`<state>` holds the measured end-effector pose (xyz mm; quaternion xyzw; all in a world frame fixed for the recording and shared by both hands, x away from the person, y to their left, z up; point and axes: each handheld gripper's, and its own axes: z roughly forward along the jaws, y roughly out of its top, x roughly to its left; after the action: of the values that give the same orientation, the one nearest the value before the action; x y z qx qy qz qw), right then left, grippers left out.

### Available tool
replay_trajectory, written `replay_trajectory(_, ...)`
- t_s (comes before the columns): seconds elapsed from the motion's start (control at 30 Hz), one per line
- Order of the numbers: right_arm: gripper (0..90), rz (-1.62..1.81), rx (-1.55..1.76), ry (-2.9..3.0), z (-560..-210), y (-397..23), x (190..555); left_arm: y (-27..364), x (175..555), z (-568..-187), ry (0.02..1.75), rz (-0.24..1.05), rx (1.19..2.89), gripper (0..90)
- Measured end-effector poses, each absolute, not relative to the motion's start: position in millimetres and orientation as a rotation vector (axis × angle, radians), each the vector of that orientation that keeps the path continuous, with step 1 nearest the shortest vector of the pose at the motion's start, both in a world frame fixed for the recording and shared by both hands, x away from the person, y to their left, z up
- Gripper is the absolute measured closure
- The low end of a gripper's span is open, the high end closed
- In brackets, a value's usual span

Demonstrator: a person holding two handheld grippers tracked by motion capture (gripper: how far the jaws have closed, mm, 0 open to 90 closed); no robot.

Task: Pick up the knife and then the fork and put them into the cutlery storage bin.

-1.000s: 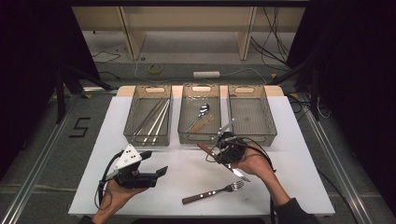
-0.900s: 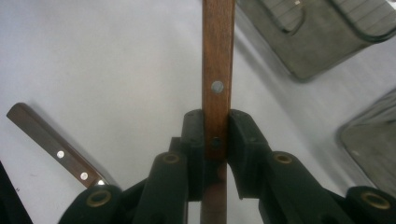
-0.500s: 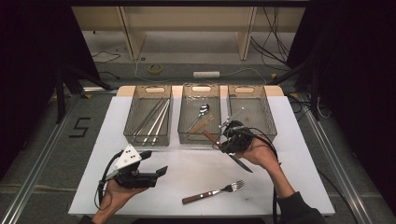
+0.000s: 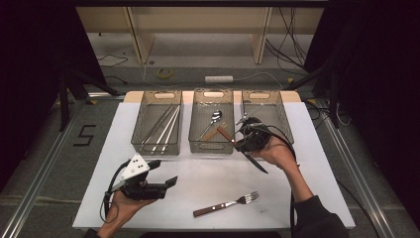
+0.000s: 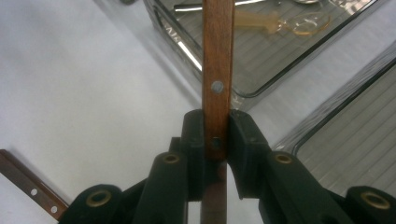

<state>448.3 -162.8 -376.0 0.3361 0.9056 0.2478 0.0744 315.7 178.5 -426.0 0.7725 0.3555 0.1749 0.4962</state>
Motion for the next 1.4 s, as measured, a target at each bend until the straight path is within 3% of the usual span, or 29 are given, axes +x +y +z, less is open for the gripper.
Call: replay_trajectory(1.4, 77.6, 0.754, 1.176, 2.535, -345.0, -197.9, 515.0, 177.8, 315.0, -426.1, 0.841, 0.41, 1.838, 19.1)
